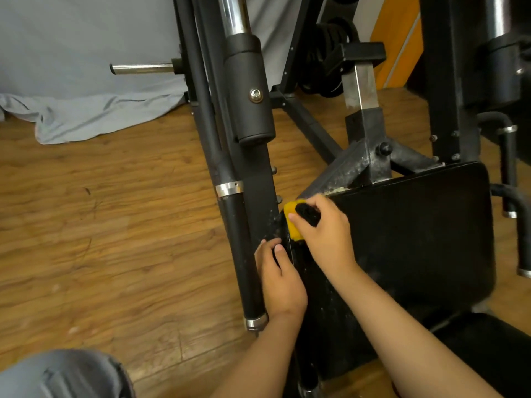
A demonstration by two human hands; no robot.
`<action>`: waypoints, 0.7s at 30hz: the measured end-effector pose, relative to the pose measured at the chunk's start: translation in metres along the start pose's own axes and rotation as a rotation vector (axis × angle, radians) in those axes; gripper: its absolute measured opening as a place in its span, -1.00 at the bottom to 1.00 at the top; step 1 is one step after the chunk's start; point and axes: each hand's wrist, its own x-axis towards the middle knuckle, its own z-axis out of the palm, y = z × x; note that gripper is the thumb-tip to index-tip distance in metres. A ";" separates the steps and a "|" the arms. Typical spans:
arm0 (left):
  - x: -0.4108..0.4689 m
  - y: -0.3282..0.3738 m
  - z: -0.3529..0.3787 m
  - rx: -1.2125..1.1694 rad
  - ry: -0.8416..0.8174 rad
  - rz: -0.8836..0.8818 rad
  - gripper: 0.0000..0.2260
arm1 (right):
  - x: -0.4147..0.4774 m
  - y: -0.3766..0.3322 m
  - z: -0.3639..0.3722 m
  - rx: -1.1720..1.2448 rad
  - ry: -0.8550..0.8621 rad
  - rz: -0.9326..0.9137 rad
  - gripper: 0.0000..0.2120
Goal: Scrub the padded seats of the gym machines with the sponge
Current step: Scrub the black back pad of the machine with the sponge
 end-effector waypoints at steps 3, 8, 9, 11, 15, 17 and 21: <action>0.001 -0.001 0.000 0.007 -0.012 0.032 -0.79 | -0.046 0.017 0.004 0.032 -0.072 0.018 -0.83; 0.002 -0.003 0.000 0.046 -0.019 0.063 -0.82 | -0.049 0.021 0.006 0.100 -0.055 0.125 -0.80; 0.002 -0.003 0.000 0.052 -0.017 0.065 -0.82 | -0.038 0.017 0.006 0.100 -0.025 0.124 -0.79; 0.002 -0.003 0.000 0.051 -0.009 0.065 -0.81 | -0.016 0.007 0.006 0.107 0.049 0.130 -0.78; 0.002 -0.002 0.001 0.055 -0.010 0.066 -0.81 | -0.001 0.001 0.005 0.109 0.065 0.116 -0.76; 0.003 -0.003 0.000 0.070 -0.015 0.069 -0.82 | -0.021 0.009 0.004 0.129 0.042 0.116 -0.76; 0.002 -0.001 -0.002 0.127 -0.035 0.088 -0.82 | -0.103 0.045 0.008 0.146 -0.072 0.280 -0.81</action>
